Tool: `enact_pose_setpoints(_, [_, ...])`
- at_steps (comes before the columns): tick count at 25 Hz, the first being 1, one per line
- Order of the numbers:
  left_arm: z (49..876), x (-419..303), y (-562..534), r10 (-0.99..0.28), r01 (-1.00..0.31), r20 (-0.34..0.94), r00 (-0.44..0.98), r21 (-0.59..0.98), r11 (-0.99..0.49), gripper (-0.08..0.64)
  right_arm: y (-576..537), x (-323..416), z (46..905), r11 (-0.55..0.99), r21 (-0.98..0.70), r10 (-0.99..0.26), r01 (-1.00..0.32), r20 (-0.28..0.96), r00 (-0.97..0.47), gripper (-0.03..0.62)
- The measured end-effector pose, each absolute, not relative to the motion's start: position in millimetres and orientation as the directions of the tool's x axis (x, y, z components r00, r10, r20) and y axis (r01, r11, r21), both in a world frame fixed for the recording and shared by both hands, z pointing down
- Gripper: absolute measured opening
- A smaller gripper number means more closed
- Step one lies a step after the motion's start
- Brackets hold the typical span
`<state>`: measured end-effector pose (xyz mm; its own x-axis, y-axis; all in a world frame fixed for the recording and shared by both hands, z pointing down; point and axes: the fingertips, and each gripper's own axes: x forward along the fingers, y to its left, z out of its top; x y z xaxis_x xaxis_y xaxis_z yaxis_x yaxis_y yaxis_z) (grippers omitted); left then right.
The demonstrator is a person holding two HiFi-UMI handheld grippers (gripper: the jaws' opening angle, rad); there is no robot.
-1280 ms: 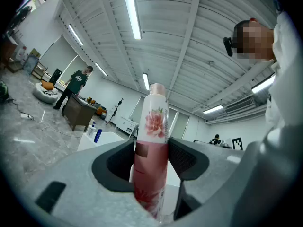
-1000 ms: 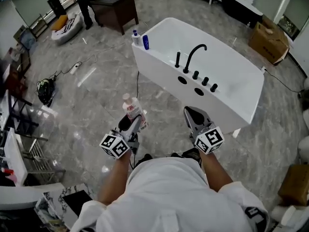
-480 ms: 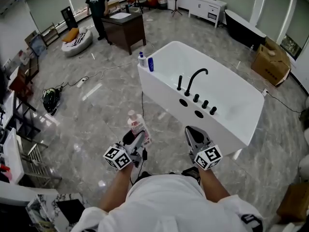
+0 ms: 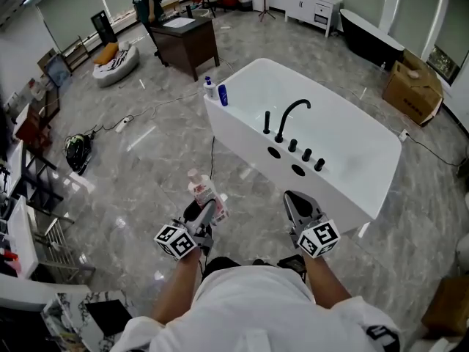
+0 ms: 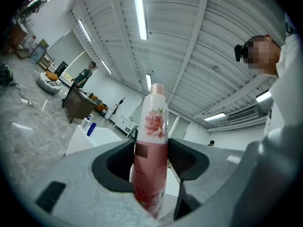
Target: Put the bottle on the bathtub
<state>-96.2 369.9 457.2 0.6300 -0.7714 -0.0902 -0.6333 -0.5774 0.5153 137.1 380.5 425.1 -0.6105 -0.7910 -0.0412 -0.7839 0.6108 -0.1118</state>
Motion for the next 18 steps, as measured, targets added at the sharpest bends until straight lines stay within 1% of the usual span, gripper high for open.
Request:
enact_pose_setpoints(4, [469.4,-83.1,369.2,-0.761,-0.631,-0.056,0.647,0.521,-0.575,0.225,374.8,151.6,442.4,0.581,-0.161,-0.810,-0.798,-0.024,-0.586,0.014])
enact_pose_setpoints(11, [486.3,-69.3,341.4,-0.748,-0.616,-0.040,0.662,0.541,-0.573,0.225,349.8,159.5,466.5,0.574,-0.194,-0.809,-0.795,0.017,-0.588,0.015])
enact_pose_setpoints(18, [503.8,-69.8,285.2,-0.754,-0.592,-0.046,0.655,0.590,-0.549,0.224,297.2,162.1,467.3,0.576,-0.166,-0.804,-0.801,0.061,-0.591,0.014])
